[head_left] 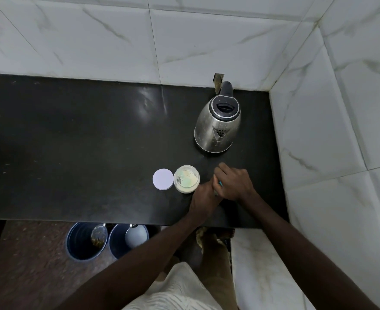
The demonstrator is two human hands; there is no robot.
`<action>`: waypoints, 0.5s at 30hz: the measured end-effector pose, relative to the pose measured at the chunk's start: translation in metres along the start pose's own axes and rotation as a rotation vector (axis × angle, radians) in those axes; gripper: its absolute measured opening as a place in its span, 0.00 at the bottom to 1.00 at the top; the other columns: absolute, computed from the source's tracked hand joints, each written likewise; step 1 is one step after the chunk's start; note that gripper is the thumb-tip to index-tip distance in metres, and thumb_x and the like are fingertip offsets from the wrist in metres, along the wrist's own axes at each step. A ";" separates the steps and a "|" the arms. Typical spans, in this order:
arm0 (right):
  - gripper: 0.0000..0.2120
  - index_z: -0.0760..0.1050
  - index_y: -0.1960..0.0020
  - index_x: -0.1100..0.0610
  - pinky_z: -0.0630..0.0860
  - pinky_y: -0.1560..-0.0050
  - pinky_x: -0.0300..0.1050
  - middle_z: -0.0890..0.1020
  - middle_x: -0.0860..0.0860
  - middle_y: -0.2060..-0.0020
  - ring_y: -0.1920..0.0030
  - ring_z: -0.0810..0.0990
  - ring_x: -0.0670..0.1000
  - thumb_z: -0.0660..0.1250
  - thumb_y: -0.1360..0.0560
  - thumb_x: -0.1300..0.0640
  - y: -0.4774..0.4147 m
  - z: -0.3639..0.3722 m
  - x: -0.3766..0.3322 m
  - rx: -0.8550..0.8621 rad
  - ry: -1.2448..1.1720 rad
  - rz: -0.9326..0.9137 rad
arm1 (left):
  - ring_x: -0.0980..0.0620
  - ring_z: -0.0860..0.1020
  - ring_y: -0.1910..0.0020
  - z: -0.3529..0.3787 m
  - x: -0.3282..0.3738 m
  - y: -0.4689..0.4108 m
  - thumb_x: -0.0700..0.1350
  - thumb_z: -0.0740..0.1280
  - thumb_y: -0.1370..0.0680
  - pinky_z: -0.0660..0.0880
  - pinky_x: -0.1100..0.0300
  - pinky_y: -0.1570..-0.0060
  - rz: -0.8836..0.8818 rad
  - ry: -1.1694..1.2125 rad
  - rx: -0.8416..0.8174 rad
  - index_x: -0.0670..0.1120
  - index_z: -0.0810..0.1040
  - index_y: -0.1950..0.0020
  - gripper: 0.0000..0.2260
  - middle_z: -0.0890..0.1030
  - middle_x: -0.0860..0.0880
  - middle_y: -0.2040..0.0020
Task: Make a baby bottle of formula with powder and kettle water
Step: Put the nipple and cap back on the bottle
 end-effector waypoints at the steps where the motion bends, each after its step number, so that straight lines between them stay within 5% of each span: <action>1: 0.06 0.74 0.62 0.54 0.68 0.78 0.48 0.77 0.51 0.63 0.72 0.76 0.55 0.68 0.27 0.56 0.000 0.001 0.001 0.001 -0.006 0.020 | 0.51 0.80 0.69 0.000 0.002 0.000 0.49 0.63 0.27 0.71 0.58 0.70 0.012 -0.016 0.000 0.45 0.79 0.60 0.09 0.80 0.48 0.67; 5: 0.04 0.73 0.62 0.55 0.68 0.78 0.46 0.77 0.52 0.62 0.74 0.76 0.57 0.68 0.30 0.57 0.006 0.002 0.006 -0.002 0.003 0.207 | 0.49 0.82 0.67 0.004 0.009 -0.001 0.45 0.61 0.27 0.76 0.60 0.71 0.058 -0.062 -0.037 0.42 0.82 0.56 0.11 0.82 0.46 0.64; 9: 0.05 0.73 0.58 0.56 0.73 0.73 0.49 0.78 0.54 0.58 0.71 0.78 0.63 0.68 0.30 0.56 0.027 0.004 0.011 -0.042 0.003 0.838 | 0.48 0.84 0.51 0.005 -0.009 0.007 0.43 0.62 0.20 0.81 0.54 0.50 -0.248 0.291 -0.099 0.43 0.81 0.42 0.12 0.85 0.44 0.49; 11: 0.03 0.73 0.57 0.55 0.72 0.71 0.49 0.78 0.54 0.56 0.69 0.80 0.64 0.66 0.28 0.56 0.029 0.001 0.007 -0.037 0.040 1.019 | 0.46 0.84 0.51 0.002 -0.009 0.009 0.48 0.61 0.21 0.80 0.55 0.51 -0.279 0.296 -0.069 0.43 0.83 0.44 0.14 0.85 0.44 0.50; 15: 0.07 0.75 0.56 0.56 0.72 0.70 0.47 0.79 0.54 0.57 0.68 0.81 0.63 0.70 0.28 0.53 0.020 0.000 0.008 -0.086 0.054 0.808 | 0.47 0.84 0.62 0.003 0.000 0.002 0.49 0.58 0.25 0.78 0.58 0.62 -0.153 0.026 -0.066 0.41 0.84 0.51 0.18 0.85 0.45 0.60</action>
Point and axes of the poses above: each hand's wrist, its own y-axis away from the middle knuckle, its own z-axis out of the palm, x = y × z, the point moved 8 cm from there along -y, towards the middle knuckle
